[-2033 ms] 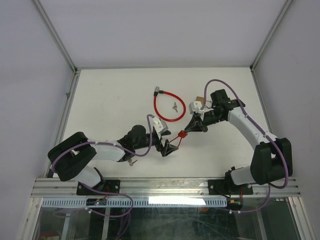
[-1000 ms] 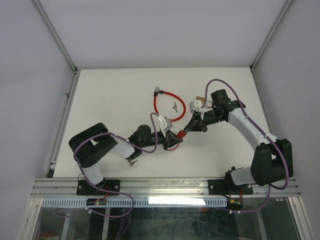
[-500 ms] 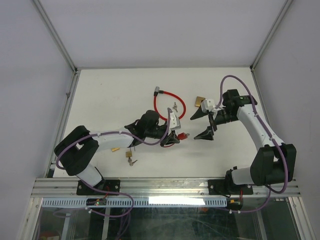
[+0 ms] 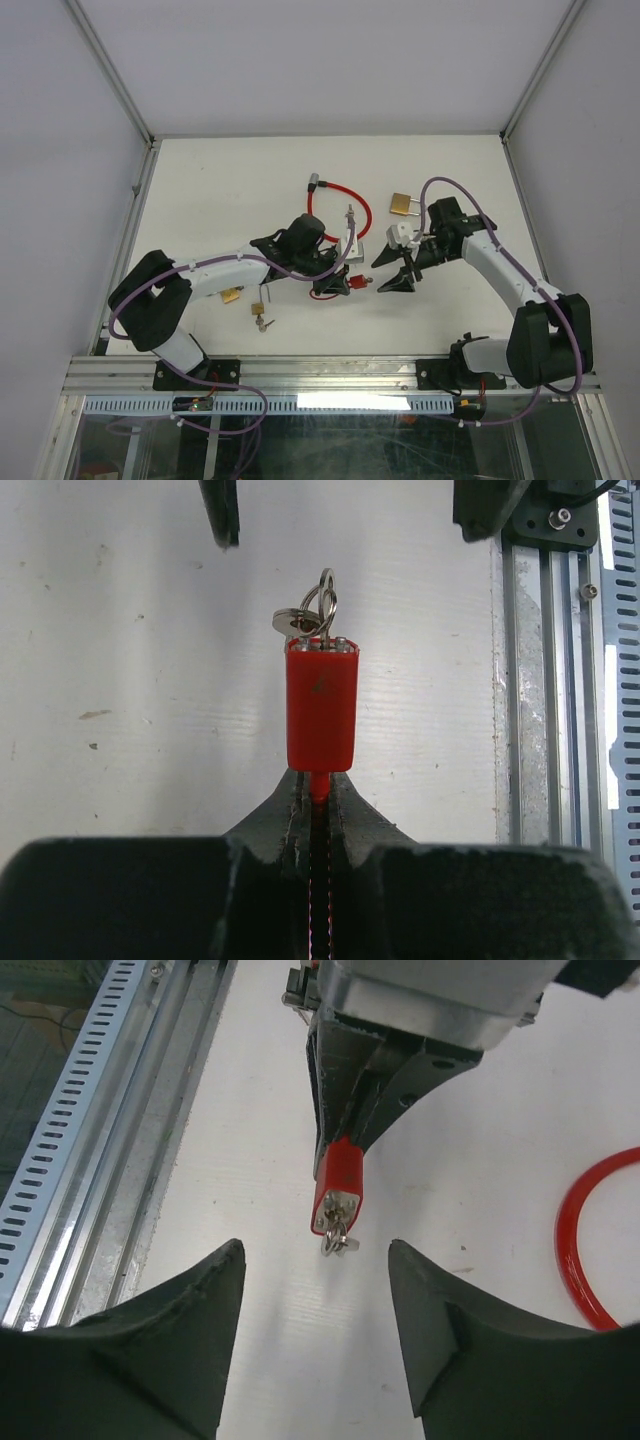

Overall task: Lock with the key
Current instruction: Lock the lock.

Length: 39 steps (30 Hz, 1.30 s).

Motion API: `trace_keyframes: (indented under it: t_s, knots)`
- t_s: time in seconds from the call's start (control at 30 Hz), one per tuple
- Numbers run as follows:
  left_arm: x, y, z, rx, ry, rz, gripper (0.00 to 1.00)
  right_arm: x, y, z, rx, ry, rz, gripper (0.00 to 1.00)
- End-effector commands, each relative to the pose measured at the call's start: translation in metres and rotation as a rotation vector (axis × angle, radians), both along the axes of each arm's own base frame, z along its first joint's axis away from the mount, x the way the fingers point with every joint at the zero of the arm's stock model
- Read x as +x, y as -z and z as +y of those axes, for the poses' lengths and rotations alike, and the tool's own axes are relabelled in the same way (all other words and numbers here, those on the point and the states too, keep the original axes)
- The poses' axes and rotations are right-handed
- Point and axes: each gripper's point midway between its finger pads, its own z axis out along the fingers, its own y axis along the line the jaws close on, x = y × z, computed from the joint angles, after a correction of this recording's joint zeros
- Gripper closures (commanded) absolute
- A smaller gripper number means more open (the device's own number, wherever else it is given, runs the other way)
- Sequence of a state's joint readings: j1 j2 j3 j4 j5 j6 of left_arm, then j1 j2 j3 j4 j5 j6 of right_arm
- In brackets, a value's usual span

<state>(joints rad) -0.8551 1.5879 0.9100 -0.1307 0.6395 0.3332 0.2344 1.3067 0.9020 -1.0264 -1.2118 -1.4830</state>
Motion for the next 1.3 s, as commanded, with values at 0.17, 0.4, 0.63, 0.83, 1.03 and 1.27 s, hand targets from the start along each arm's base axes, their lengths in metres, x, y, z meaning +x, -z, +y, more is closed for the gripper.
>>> trace_keyframes:
  t_s: [0.17,0.4,0.63,0.83,1.03,1.27]
  knots:
    - [0.009,-0.041,-0.013,-0.104,0.048,-0.074,1.0,0.009,0.002,0.018,-0.009,-0.011,-0.011,0.58]
    - [0.009,-0.041,-0.012,-0.102,0.046,-0.074,1.0,0.006,0.011,0.021,-0.034,-0.02,0.011,0.68]
    - [0.012,-0.045,-0.008,-0.111,0.032,-0.086,1.0,0.004,0.013,0.023,-0.043,-0.027,0.029,0.83]
    - [0.014,-0.043,-0.003,-0.11,0.017,-0.091,1.0,0.003,0.008,0.022,-0.052,-0.048,0.019,1.0]
    - [0.022,-0.039,0.016,-0.102,-0.038,-0.086,1.0,0.016,0.003,0.01,-0.098,-0.012,-0.114,1.0]
    - [0.017,-0.034,0.017,-0.129,0.003,0.171,1.0,0.028,-0.009,0.003,-0.114,0.042,-0.304,1.0]
